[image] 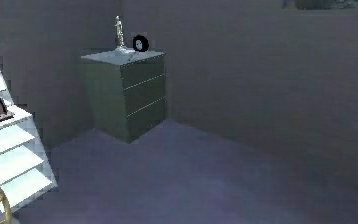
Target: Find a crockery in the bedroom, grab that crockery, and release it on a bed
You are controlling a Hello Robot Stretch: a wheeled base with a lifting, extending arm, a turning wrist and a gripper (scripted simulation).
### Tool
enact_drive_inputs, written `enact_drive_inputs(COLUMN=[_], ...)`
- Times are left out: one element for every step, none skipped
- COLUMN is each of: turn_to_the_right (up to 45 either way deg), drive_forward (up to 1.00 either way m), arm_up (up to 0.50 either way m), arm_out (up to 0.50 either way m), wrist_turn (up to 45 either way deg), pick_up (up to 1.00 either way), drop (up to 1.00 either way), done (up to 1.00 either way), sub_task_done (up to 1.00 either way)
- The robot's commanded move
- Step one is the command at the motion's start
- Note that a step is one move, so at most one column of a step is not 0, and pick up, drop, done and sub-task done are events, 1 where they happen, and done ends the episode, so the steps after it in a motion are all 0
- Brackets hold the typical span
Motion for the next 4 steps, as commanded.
enact_drive_inputs(turn_to_the_right=[0.0,-3.0,0.0,-45.0], drive_forward=[1.0,0.0,0.5,0.0], arm_up=[0.0,0.0,0.0,0.0], arm_out=[0.0,0.0,0.0,0.0], wrist_turn=[0.0,0.0,0.0,0.0], pick_up=[0.0,0.0,0.0,0.0], drop=[0.0,0.0,0.0,0.0], done=[0.0,0.0,0.0,0.0], sub_task_done=[0.0,0.0,0.0,0.0])
